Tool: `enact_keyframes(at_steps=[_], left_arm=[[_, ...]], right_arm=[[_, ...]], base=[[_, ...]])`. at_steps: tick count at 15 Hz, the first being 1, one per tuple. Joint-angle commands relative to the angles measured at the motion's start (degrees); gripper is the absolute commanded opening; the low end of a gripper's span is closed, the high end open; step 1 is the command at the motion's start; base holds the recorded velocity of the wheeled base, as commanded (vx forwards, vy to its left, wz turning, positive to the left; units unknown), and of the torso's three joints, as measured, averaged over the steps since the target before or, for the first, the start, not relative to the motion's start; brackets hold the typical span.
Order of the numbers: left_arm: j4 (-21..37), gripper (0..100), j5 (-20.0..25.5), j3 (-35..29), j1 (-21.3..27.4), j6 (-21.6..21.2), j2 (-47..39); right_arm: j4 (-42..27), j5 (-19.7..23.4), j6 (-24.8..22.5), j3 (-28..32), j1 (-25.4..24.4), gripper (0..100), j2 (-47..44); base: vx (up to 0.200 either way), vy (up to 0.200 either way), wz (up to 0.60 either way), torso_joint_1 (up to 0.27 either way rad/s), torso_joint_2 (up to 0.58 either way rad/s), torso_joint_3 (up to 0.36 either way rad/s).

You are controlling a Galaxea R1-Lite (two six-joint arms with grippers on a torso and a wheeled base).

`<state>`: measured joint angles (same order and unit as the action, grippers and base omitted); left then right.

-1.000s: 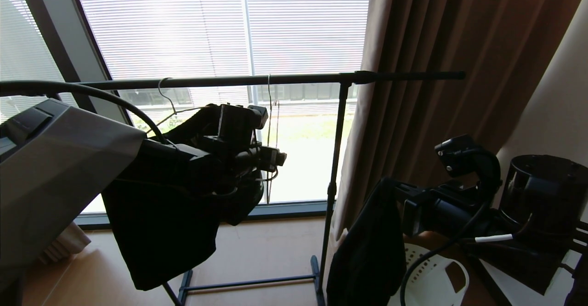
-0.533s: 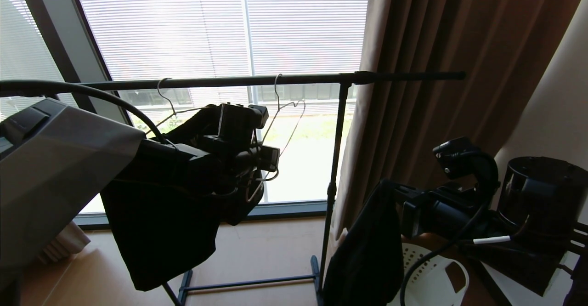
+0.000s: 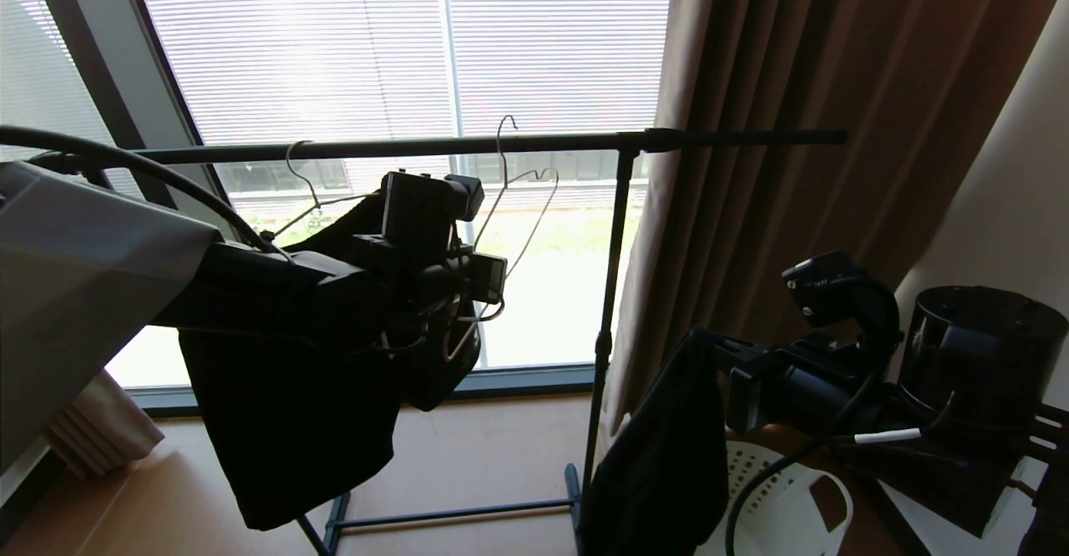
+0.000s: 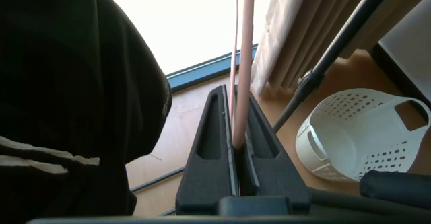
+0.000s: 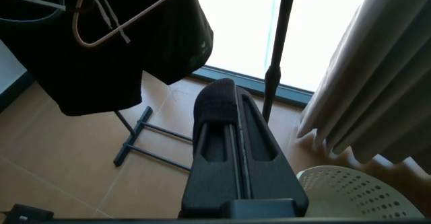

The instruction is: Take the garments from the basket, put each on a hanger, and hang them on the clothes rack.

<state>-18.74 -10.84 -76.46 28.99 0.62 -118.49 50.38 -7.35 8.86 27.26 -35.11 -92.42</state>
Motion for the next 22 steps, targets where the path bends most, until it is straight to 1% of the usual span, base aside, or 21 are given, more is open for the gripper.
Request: enact_keyframes(at_steps=[1,3,4,5,7,9,10,11,12,13,14,15,16,17,18,19,20,22], left_arm=[[0.0,0,0.1,5.2,1.2,-0.1,6.0],[-0.1,0,0.4,9.6,1.4,-0.3,10.0],[-0.1,0,0.5,13.4,1.9,-0.3,13.7],[-0.2,0,0.5,15.8,2.0,-0.4,15.7],[-0.2,0,0.6,24.3,2.4,-0.4,23.6],[-0.2,0,2.1,31.5,2.4,-0.5,30.8],[-0.2,0,6.4,40.0,2.3,-1.5,38.0],[-0.2,0,9.7,46.1,1.9,-3.7,42.6],[-0.2,0,13.0,51.4,0.9,-6.4,46.8],[-0.2,0,17.6,56.2,-1.0,-9.0,50.6],[-0.2,0,21.9,59.2,-2.3,-11.2,53.0],[-0.2,0,25.1,61.0,-3.2,-12.2,54.3],[-0.2,0,30.3,62.6,-3.6,-12.5,55.2],[-0.3,0,32.7,63.2,-3.6,-12.6,55.3],[-0.3,0,33.1,63.4,-3.6,-12.8,55.3],[-1.2,0,34.8,64.3,-3.2,-13.0,55.2],[-2.4,0,36.7,64.9,-3.1,-12.9,54.6],[-4.4,0,37.6,65.5,-2.8,-13.0,52.3]], right_arm=[[0.1,0.0,0.0,0.0,0.0,0,-0.1],[0.1,0.0,0.0,0.0,0.0,0,-0.1],[0.1,0.0,0.0,0.0,0.0,0,-0.1],[0.1,0.0,0.0,0.0,0.0,0,-0.1],[0.0,0.1,0.1,-0.1,-0.1,0,-0.3],[-0.1,-0.6,-0.1,-0.4,-0.2,0,-0.4],[0.0,-3.6,-1.9,-1.4,-1.1,0,-0.1],[0.0,-6.7,-3.6,-1.6,-1.4,0,-0.1],[0.0,-9.1,-5.3,-1.5,-1.8,0,-0.2],[0.0,-11.2,-8.2,-1.2,-2.3,0,-0.2],[0.0,-12.8,-11.2,-0.9,-2.3,0,-0.1],[0.0,-14.0,-13.0,-0.5,-2.3,0,-0.1],[-0.2,-16.1,-14.9,0.2,-2.4,0,-0.6],[0.0,-17.9,-16.5,0.6,-2.5,0,-1.1],[0.0,-18.3,-16.7,0.9,-2.5,0,-1.3],[-0.1,-21.6,-17.2,2.8,-2.6,0,-2.1],[-0.4,-22.1,-18.5,3.9,-2.6,0,-2.1],[-0.5,-22.2,-21.9,4.3,-2.5,0,-2.0]], base=[[0.0,0.0,0.0,0.0,0.0,0.0],[0.0,0.0,0.0,0.0,0.0,0.0],[0.0,0.0,0.0,0.0,0.0,0.0],[0.0,0.0,0.0,0.0,0.0,0.0],[0.0,0.0,0.0,0.0,0.0,0.0],[0.0,0.0,0.0,0.0,0.0,0.0],[0.0,0.0,0.0,0.0,0.0,0.0],[0.0,0.0,0.0,0.0,0.0,0.0],[0.0,0.0,0.0,0.0,0.0,0.0],[0.0,0.0,0.0,0.0,0.0,0.0],[0.0,0.0,0.0,0.0,0.0,0.0],[0.0,0.0,0.0,0.0,0.0,0.0],[0.0,0.0,0.0,0.0,0.0,0.0],[0.0,0.0,0.0,0.0,0.0,0.0],[0.0,0.0,0.0,0.0,0.0,0.0],[0.0,0.0,0.0,0.0,0.0,0.0],[0.0,0.0,0.0,0.0,0.0,0.0],[0.0,0.0,0.0,0.0,0.0,0.0]])
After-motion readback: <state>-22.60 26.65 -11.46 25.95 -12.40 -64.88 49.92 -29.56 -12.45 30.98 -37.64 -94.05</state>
